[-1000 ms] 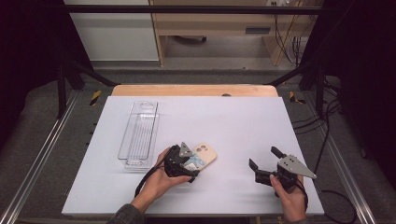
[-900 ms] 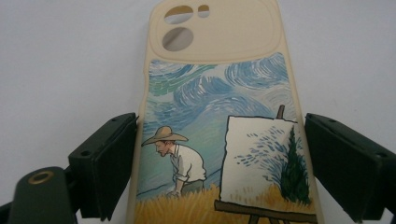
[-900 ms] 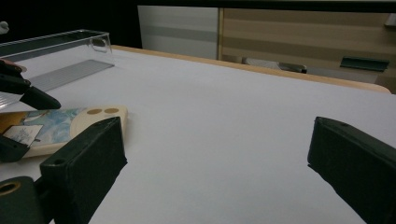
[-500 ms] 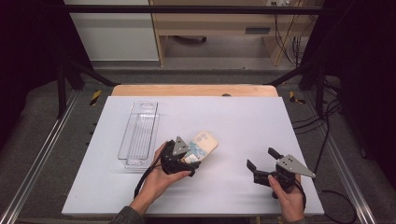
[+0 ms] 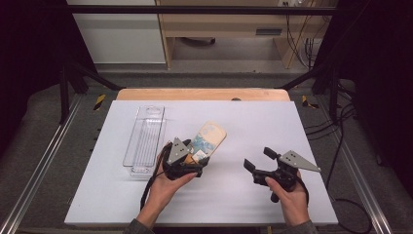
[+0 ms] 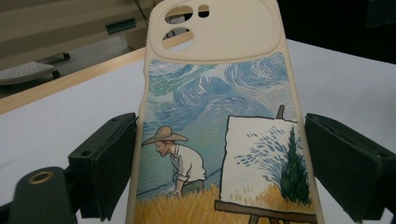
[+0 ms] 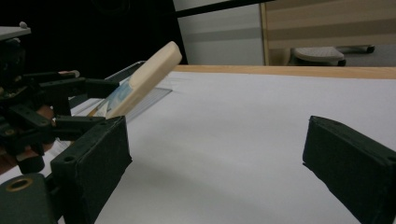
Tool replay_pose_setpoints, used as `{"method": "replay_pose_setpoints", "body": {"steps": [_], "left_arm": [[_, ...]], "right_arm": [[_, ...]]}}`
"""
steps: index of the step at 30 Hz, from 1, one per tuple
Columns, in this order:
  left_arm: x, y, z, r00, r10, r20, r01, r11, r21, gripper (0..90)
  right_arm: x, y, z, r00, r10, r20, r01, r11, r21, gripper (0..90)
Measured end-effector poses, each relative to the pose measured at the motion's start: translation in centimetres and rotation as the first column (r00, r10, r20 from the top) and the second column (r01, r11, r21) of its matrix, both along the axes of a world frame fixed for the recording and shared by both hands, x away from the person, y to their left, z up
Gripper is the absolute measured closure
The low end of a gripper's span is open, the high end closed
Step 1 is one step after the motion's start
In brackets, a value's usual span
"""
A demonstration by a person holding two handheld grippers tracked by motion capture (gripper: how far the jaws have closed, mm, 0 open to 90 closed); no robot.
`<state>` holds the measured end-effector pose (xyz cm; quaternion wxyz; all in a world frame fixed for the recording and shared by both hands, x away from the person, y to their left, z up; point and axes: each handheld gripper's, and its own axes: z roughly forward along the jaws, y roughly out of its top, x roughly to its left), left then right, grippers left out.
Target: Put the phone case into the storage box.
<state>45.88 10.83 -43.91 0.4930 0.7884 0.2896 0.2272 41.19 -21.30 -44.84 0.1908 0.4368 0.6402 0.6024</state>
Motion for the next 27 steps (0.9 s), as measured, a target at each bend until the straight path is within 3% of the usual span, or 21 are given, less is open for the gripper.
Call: {"method": "replay_pose_setpoints", "body": {"steps": [8, 17, 27], "left_arm": [[-0.4, 0.7, 0.6, 0.9995, 0.016, 0.027, -0.015, 0.9995, -0.026, 11.6], [-1.0, 0.4, 1.1, 0.9986, 0.003, 0.053, -0.002, 0.9995, -0.032, 11.7], [-1.4, 0.5, 1.9, 0.9970, 0.002, 0.078, 0.003, 0.9978, -0.066, 11.7]], "right_arm": [[1.8, 3.0, 2.7, 0.9993, 0.036, -0.014, -0.036, 0.999, 0.036, 11.0], [2.7, 4.8, 3.7, 0.9978, 0.057, -0.035, -0.056, 0.998, 0.036, 13.5], [3.5, 6.7, 4.3, 0.9940, 0.088, -0.064, -0.085, 0.995, 0.049, 15.5]]}}
